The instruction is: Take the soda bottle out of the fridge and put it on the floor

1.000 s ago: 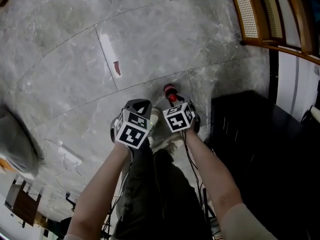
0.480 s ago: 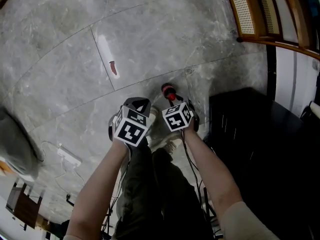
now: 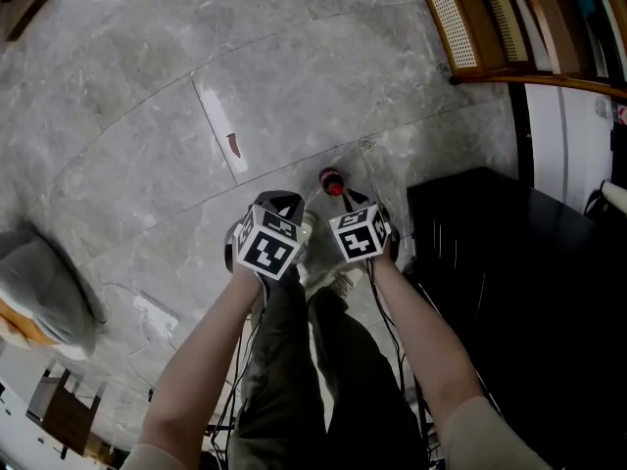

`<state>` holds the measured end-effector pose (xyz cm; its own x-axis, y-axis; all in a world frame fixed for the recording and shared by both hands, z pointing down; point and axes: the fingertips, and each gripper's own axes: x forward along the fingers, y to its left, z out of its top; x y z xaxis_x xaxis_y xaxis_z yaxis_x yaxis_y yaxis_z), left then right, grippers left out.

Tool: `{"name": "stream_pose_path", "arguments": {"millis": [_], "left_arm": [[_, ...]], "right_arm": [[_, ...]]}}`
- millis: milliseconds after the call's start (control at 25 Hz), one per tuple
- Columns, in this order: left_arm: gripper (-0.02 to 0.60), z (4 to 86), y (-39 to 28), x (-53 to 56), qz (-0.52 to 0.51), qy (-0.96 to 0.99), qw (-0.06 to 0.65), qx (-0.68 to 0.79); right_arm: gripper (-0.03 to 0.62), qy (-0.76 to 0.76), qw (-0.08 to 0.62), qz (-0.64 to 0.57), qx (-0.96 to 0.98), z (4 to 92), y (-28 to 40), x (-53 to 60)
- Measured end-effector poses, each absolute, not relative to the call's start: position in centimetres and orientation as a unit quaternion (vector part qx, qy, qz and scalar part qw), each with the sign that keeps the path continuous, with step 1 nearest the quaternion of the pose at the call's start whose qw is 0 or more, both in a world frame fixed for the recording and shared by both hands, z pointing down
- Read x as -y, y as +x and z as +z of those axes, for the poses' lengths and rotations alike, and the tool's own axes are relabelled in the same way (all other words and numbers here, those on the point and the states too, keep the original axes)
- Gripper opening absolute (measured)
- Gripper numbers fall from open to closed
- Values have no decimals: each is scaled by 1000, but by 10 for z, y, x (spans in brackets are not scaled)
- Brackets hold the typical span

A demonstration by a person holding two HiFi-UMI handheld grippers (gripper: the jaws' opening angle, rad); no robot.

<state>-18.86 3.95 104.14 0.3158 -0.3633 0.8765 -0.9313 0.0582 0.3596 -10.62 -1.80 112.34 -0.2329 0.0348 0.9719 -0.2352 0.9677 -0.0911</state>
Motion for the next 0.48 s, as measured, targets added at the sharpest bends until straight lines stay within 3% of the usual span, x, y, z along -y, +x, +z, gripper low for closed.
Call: {"name": "stream_pose_path", "arguments": {"millis": [320, 480], "left_arm": [[6, 951, -179, -19, 263, 648, 484, 525], [6, 905, -170, -14, 322, 675, 420, 514]], "right_arm": [[11, 167, 533, 180, 810, 1002, -104, 43], [5, 181, 498, 189, 827, 938, -99, 44]]}}
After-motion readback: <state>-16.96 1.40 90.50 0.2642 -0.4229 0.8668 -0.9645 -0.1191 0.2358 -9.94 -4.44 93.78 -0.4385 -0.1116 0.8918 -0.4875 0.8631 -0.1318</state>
